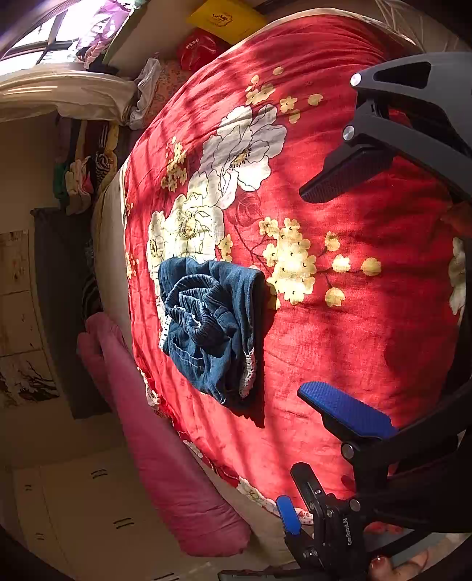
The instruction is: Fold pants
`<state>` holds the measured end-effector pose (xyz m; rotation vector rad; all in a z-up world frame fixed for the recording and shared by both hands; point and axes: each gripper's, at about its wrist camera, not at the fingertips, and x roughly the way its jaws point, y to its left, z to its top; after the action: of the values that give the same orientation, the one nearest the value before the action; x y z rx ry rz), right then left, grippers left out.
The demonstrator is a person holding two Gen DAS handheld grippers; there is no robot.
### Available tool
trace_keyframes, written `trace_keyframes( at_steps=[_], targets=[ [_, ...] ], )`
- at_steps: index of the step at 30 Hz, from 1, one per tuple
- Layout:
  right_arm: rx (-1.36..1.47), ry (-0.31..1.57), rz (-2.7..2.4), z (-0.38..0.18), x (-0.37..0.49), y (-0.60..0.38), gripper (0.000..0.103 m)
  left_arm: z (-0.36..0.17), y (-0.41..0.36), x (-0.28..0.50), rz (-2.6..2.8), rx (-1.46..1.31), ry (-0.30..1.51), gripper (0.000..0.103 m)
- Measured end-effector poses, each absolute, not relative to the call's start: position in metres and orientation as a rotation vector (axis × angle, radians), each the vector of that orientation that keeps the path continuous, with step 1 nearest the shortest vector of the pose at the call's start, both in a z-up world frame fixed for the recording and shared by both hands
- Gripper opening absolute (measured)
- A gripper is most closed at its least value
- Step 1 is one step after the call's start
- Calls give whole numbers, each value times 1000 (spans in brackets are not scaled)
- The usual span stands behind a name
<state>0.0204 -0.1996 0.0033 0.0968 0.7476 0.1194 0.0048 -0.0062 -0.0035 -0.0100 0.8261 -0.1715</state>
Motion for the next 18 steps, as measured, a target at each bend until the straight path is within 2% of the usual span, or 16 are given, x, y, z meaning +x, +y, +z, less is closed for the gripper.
trace_keyframes(
  at_steps=[18],
  targets=[
    [91,747,121,3,20,-198,98,-4,-5,6,-160,-9,833,93]
  ],
)
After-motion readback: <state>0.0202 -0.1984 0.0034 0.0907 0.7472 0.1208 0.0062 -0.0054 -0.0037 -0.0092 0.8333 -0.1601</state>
